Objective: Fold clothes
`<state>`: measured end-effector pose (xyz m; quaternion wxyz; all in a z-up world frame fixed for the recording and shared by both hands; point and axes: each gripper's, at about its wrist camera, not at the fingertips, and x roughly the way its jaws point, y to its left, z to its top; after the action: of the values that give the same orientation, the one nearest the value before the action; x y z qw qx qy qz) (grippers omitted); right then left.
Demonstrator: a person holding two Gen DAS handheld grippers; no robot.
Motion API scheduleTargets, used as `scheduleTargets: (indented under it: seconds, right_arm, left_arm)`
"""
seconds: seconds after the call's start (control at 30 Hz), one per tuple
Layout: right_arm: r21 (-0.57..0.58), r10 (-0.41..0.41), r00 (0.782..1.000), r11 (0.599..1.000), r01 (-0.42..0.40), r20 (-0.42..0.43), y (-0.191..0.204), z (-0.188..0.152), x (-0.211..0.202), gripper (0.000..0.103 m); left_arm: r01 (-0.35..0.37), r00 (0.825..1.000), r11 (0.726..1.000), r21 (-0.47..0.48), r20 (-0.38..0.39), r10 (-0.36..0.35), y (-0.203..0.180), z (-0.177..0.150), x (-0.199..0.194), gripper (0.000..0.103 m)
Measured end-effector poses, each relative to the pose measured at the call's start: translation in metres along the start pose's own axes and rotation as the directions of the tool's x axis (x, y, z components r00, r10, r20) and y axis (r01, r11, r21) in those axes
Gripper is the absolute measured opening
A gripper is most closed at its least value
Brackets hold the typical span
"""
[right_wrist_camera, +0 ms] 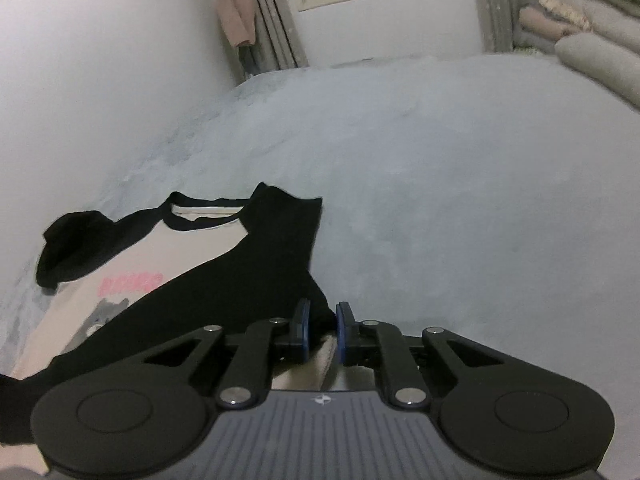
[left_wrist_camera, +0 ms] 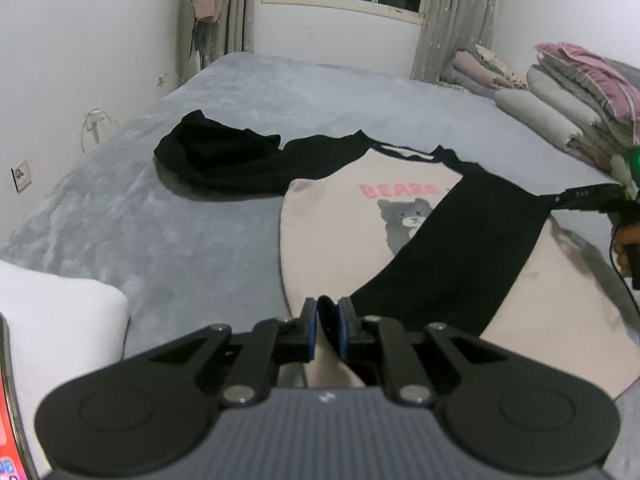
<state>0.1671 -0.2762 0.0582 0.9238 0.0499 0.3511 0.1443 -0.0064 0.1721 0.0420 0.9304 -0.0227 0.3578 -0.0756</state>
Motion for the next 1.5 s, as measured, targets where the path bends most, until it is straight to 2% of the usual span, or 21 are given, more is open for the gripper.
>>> scheduleTargets:
  seconds: [0.03,0.1,0.17,0.23,0.3,0.37,0.43,0.5,0.57,0.67,0.8,0.93,0.97,1.03,1.1,1.2,1.27,1.33,1.4,1.47,1.5]
  right_arm:
    - [-0.027,-0.011,1.000,1.000,0.010,-0.025,0.004,0.000,0.005,0.011]
    - [-0.082,-0.035,0.997,0.996,0.029,-0.073,0.011,-0.001,0.014,0.012]
    - [-0.058,-0.033,0.996,0.998,0.028,-0.083,0.007,0.002,0.014,0.013]
    - [-0.020,-0.044,0.999,0.999,0.043,-0.030,0.001,0.007,0.004,0.022]
    - [-0.031,-0.067,0.997,0.997,0.069,0.045,0.004,0.011,-0.008,0.025]
    - [-0.073,-0.049,0.995,0.996,0.056,0.086,0.014,0.011,-0.013,0.026]
    - [-0.147,-0.026,0.997,0.988,0.036,0.071,0.029,0.008,-0.006,0.029]
    - [-0.210,-0.029,1.000,0.977,0.028,-0.004,0.043,0.000,0.012,0.034]
    - [-0.240,-0.042,0.999,0.970,0.033,-0.034,0.049,-0.005,0.019,0.037]
    - [-0.242,-0.051,0.998,0.969,0.038,-0.044,0.050,-0.005,0.016,0.037]
    - [-0.225,-0.038,0.999,0.974,0.037,0.000,0.046,0.000,0.004,0.038]
    - [-0.238,-0.058,0.997,0.970,0.043,-0.057,0.043,0.001,0.013,0.041]
    - [-0.232,-0.056,0.997,0.972,0.042,-0.054,0.041,0.004,0.012,0.041]
    - [-0.164,0.001,1.000,0.987,0.001,0.014,0.032,0.017,-0.002,0.042]
    - [-0.087,0.059,0.996,0.995,-0.053,0.065,0.022,0.033,-0.007,0.043]
    - [-0.045,0.054,0.998,0.998,-0.053,0.034,0.018,0.054,0.019,0.043]
    - [-0.016,0.050,0.998,0.999,-0.050,-0.024,0.015,0.066,0.047,0.043]
    - [0.018,0.069,0.995,0.998,-0.068,-0.078,0.015,0.073,0.076,0.043]
    - [-0.012,0.054,0.992,0.998,-0.056,-0.117,0.022,0.074,0.094,0.042]
    - [-0.074,0.011,0.989,0.997,-0.023,-0.149,0.032,0.072,0.110,0.027]
    - [-0.106,-0.003,0.989,0.994,-0.013,-0.149,0.036,0.072,0.113,0.010]
  left_arm:
    - [-0.006,1.000,1.000,0.008,-0.012,0.007,-0.001,-0.001,0.003,0.013]
    - [-0.012,0.999,1.000,0.023,-0.035,0.013,-0.004,-0.003,0.009,0.031]
    - [-0.014,0.999,0.999,0.036,-0.042,0.015,-0.007,-0.004,0.011,0.042]
    - [-0.015,0.999,0.999,0.034,-0.030,0.016,-0.006,-0.003,0.009,0.046]
    - [-0.021,1.000,1.000,0.002,-0.015,0.021,-0.001,-0.002,0.006,0.054]
    - [-0.026,1.000,0.999,-0.028,-0.002,0.026,0.004,0.001,0.003,0.059]
    - [-0.030,0.999,0.998,-0.049,0.013,0.031,0.007,0.002,0.001,0.063]
    - [-0.038,0.999,0.997,-0.068,0.027,0.040,0.009,0.003,-0.002,0.070]
    - [-0.046,0.998,0.994,-0.103,0.045,0.051,0.013,0.005,-0.005,0.072]
    - [-0.011,0.998,0.988,-0.156,0.062,0.021,0.021,0.007,-0.009,0.072]
    - [0.003,0.999,0.991,-0.136,0.038,0.002,0.015,0.007,-0.004,0.074]
    - [0.006,1.000,0.992,-0.129,0.018,-0.004,0.012,0.006,0.002,0.074]
    - [0.019,0.999,0.988,-0.156,0.044,-0.012,0.017,0.009,-0.002,0.075]
    - [0.044,0.996,0.980,-0.193,0.090,-0.027,0.023,0.018,-0.008,0.078]
    - [0.040,0.996,0.985,-0.170,0.090,-0.025,0.018,0.034,-0.002,0.080]
    - [0.088,0.994,0.987,-0.133,0.070,-0.079,-0.002,0.063,0.019,0.083]
    - [0.131,0.991,0.985,-0.114,0.035,-0.128,-0.020,0.078,0.042,0.084]
    - [0.136,0.991,0.988,-0.079,0.002,-0.136,-0.036,0.081,0.062,0.084]
    - [0.122,0.992,0.990,-0.064,-0.037,-0.124,-0.040,0.072,0.077,0.084]
    - [0.114,0.990,0.991,-0.076,-0.075,-0.120,-0.037,0.064,0.089,0.084]
    - [0.113,0.988,0.989,-0.095,-0.093,-0.121,-0.032,0.059,0.093,0.084]
